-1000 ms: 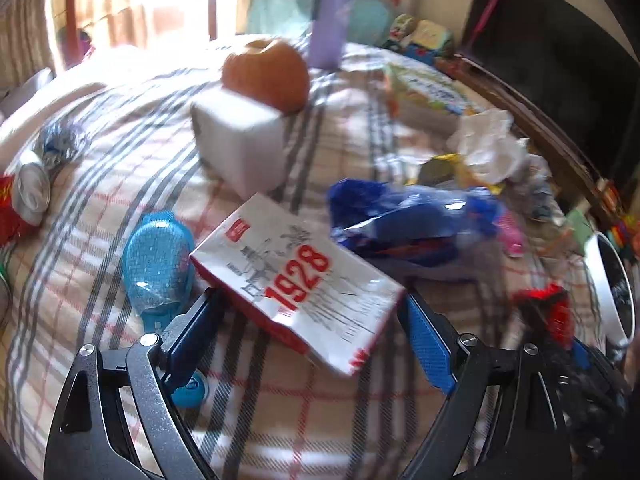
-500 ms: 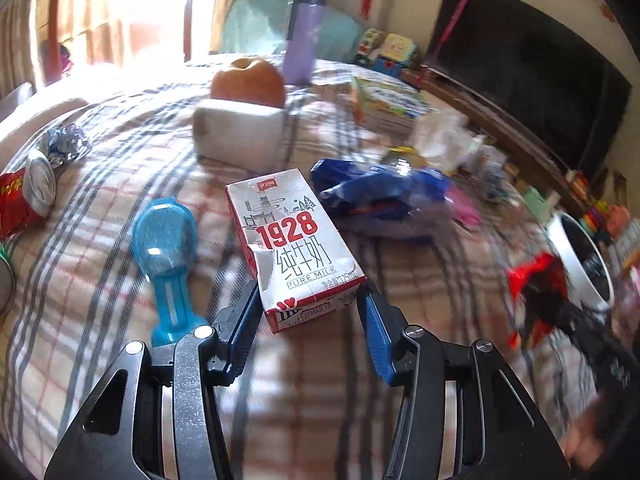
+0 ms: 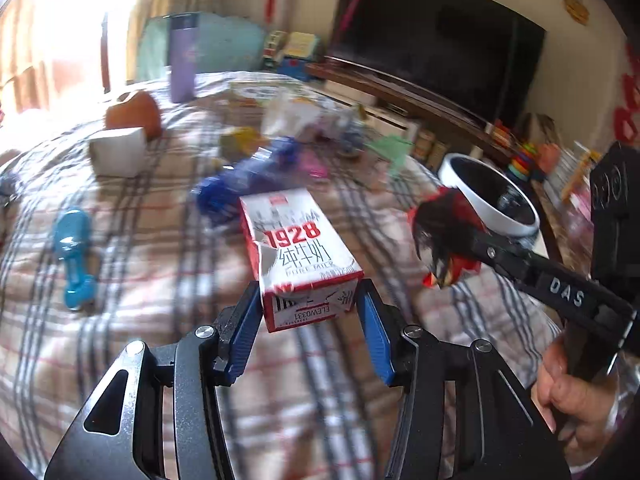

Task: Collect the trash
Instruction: 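Carry the milk carton and red snack bag in both tools over the bin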

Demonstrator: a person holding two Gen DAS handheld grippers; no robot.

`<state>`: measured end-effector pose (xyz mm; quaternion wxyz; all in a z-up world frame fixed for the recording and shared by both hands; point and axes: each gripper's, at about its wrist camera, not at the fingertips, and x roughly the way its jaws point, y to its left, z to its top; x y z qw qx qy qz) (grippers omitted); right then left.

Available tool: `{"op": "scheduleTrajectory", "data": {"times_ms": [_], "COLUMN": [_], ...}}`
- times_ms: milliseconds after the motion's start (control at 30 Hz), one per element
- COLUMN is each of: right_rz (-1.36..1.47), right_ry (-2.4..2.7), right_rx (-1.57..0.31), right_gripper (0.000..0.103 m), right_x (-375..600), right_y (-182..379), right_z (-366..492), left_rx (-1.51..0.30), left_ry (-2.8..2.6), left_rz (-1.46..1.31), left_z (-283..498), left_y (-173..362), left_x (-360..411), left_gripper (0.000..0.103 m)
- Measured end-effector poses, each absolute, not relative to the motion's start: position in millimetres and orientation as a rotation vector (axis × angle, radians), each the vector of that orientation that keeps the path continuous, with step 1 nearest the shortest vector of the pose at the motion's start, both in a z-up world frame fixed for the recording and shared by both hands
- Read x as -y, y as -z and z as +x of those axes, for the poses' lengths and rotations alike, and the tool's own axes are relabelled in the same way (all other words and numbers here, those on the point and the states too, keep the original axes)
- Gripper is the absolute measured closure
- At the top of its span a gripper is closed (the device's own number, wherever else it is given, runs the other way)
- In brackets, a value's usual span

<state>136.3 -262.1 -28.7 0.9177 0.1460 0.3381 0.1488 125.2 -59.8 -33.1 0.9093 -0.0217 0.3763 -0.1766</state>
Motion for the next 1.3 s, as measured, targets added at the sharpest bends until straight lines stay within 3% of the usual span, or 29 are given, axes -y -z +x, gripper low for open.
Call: {"op": "scheduleTrajectory", "data": {"times_ms": [533, 600, 700, 800, 900, 1000, 1133, 1300], "right_rz": [0.369, 0.373, 0.375, 0.372, 0.373, 0.368, 0.355, 0.347], "right_ry": [-0.175, -0.172, -0.171, -0.174, -0.182, -0.177, -0.163, -0.153], "right_rx": [-0.672, -0.685, -0.698, -0.704, -0.710, -0.711, -0.703, -0.679], "right_gripper": [0.081, 0.081, 0.081, 0.077, 0.074, 0.072, 0.082, 0.082], "right_x": [322.2, 322.2, 321.9, 321.6, 321.5, 322.9, 324.5, 328.2], "right_y": [37.6, 43.4, 50.5, 54.4, 56.5, 57.3, 53.4, 42.7], "right_z": [108.4, 109.1, 109.2, 108.4, 107.7, 105.6, 102.8, 102.6], "left_rx": [-0.840, -0.862, -0.869, -0.858, -0.858, -0.869, -0.848, -0.802], "left_ry": [0.455, 0.441, 0.406, 0.381, 0.362, 0.382, 0.414, 0.461], "left_rz": [0.032, 0.023, 0.017, 0.017, 0.032, 0.031, 0.026, 0.044], "left_z": [124.0, 125.7, 127.7, 131.7, 137.1, 142.2, 141.8, 137.6], "left_y": [51.3, 55.7, 59.0, 59.0, 61.6, 64.1, 60.1, 45.4], "left_x": [113.5, 111.6, 110.1, 111.4, 115.4, 117.4, 118.5, 129.7], "left_gripper": [0.056, 0.051, 0.033, 0.032, 0.033, 0.055, 0.056, 0.056]}}
